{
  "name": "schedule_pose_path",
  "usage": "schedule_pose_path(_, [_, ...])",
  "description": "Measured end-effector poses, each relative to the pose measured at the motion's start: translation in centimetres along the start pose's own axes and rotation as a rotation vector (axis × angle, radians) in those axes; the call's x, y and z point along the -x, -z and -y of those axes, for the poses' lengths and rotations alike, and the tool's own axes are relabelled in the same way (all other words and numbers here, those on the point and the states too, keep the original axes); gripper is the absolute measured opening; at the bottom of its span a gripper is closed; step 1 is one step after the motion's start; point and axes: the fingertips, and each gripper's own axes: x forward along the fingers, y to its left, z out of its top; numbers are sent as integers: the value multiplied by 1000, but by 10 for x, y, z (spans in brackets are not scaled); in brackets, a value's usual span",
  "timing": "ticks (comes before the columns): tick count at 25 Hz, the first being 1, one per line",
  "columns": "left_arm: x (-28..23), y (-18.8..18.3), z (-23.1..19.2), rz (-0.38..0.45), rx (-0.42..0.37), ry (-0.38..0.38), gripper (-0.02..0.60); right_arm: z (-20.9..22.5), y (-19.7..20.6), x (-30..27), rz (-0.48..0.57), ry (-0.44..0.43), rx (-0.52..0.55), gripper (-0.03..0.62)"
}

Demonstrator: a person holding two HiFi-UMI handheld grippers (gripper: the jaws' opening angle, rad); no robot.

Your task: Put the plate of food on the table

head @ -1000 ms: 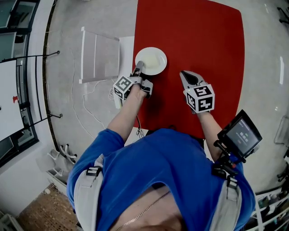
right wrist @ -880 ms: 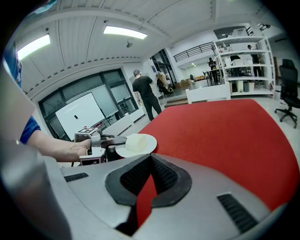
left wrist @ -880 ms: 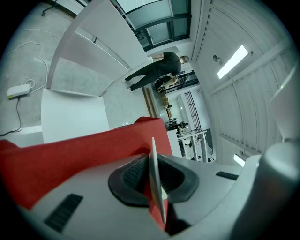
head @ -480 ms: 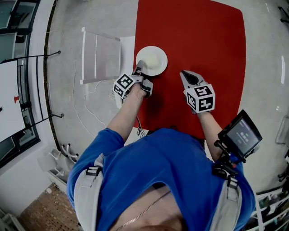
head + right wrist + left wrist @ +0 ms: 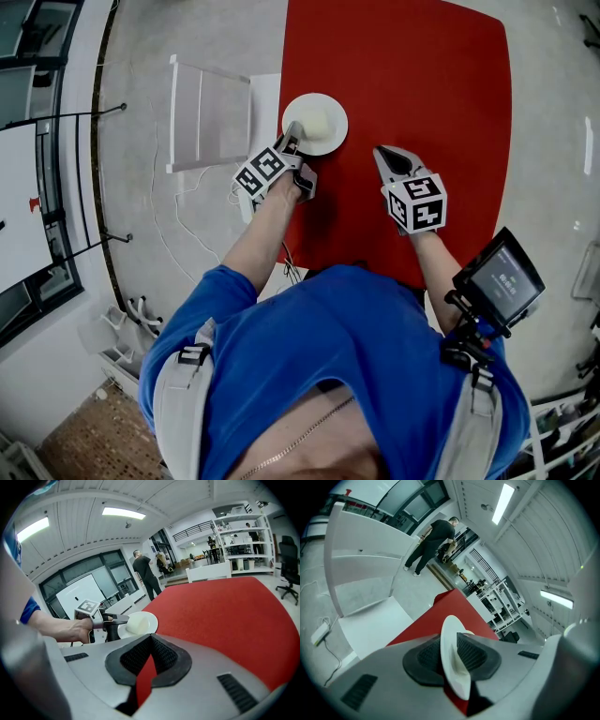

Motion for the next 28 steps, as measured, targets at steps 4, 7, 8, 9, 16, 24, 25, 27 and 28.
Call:
schedule_pose_path(4, [1, 0, -2, -23, -125, -47, 98, -1, 0, 0, 3, -4, -3, 2])
schedule_pose_path(7, [3, 0, -7, -43, -199, -83, 122, -1, 0, 0, 4, -6, -6, 2])
schedule_pose_path(8, [3, 1, -8, -48, -215, -92, 124, -1, 0, 0, 4, -6, -6, 2])
schedule_pose_path(9, [4, 1, -10, -51, -230, -102, 124, -1, 0, 0, 4, -6, -7, 2])
schedule_pose_path(16, [7, 0, -17, -56, -284, -142, 124, -1, 1, -1, 5, -11, -7, 2])
schedule_pose_path(24, [9, -2, -20, -40, -271, -144, 124, 0, 0, -1, 9, -9, -4, 2])
schedule_pose_path(25, [9, -3, -20, -38, -268, -141, 124, 1, 0, -1, 10, -8, -4, 2])
schedule_pose_path(27, [8, -3, -18, -35, -256, -129, 124, 1, -1, -1, 11, -5, -3, 2])
schedule_pose_path(28, [8, -4, -16, -32, -247, -118, 124, 2, -2, -1, 12, -4, -1, 2])
